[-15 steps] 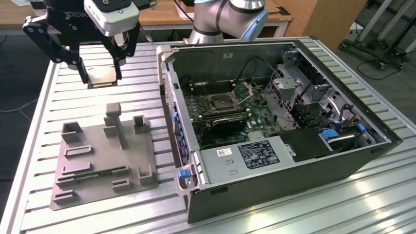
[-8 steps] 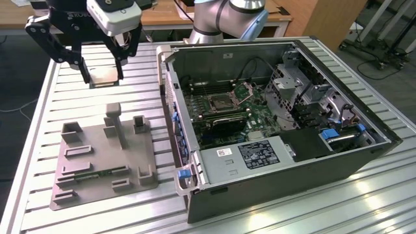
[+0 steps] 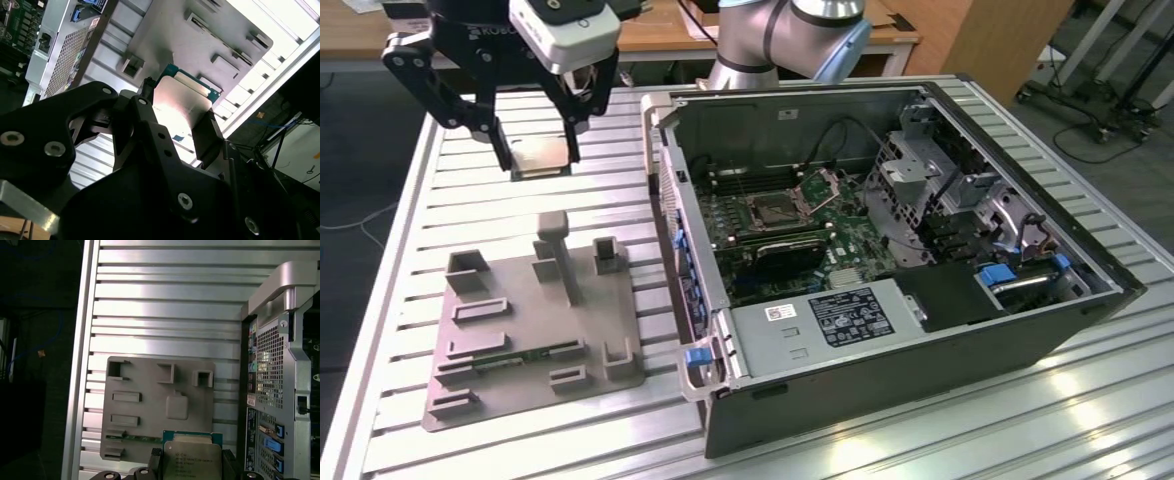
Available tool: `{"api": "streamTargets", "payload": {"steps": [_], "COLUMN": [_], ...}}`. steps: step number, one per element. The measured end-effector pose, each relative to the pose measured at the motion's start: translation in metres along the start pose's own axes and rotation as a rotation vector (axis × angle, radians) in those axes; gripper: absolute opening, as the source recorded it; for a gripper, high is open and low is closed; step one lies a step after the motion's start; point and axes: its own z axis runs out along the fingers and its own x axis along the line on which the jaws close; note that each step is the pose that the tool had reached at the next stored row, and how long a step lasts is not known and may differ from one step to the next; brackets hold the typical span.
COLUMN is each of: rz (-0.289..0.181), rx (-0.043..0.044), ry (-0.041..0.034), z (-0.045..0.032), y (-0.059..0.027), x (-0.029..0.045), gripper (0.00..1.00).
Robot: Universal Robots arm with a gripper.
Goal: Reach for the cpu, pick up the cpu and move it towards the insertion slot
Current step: 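Pick up the cpu and move it towards the insertion slot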
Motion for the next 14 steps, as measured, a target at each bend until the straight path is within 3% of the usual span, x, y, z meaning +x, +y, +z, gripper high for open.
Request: {"api": "streamTargets", "payload": {"steps": [14], "rz": [0.0], "rx": [0.0], "ry": [0.0], "z": [0.0], "y": [-0.0005], "x": [-0.0101], "gripper": [0.55]}}
